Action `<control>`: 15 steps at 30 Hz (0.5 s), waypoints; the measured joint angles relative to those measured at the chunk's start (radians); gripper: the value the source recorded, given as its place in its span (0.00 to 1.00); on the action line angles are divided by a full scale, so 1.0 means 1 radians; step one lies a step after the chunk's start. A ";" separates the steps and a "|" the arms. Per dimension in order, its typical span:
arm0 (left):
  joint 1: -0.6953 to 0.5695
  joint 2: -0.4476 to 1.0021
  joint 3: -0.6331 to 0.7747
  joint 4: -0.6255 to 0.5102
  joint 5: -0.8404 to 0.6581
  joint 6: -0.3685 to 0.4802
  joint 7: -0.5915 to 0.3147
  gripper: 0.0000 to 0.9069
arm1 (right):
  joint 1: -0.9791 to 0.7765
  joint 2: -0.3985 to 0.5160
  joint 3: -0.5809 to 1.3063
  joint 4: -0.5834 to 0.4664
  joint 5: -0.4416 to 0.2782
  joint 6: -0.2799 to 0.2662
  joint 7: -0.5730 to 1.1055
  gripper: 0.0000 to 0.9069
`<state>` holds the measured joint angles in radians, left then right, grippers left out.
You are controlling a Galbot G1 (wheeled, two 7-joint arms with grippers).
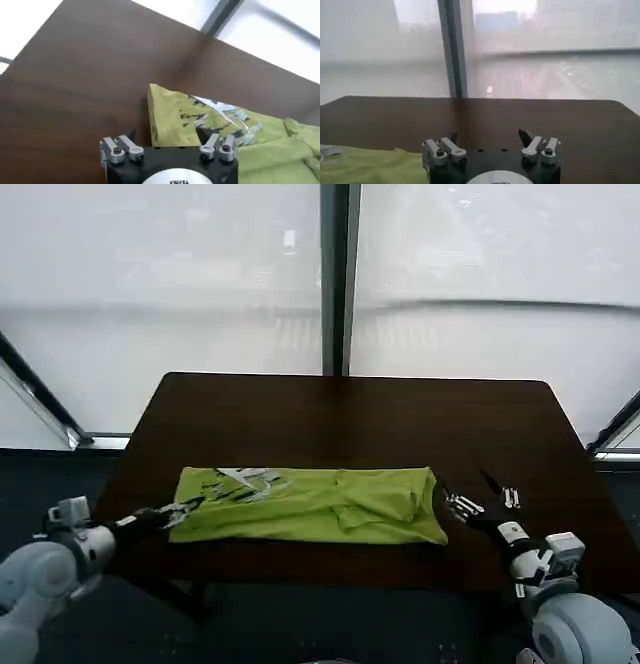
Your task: Fold and organize the clothes.
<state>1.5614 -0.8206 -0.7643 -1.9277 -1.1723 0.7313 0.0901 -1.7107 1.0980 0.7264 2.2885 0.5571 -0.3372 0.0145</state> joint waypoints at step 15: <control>-0.011 -0.056 0.005 -0.018 -0.003 0.004 -0.027 0.08 | 0.007 0.019 -0.013 0.011 -0.001 -0.001 0.004 0.97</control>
<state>1.5502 -0.8769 -0.7593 -1.9457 -1.1751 0.7354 0.0632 -1.7040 1.1170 0.7134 2.2997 0.5558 -0.3381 0.0189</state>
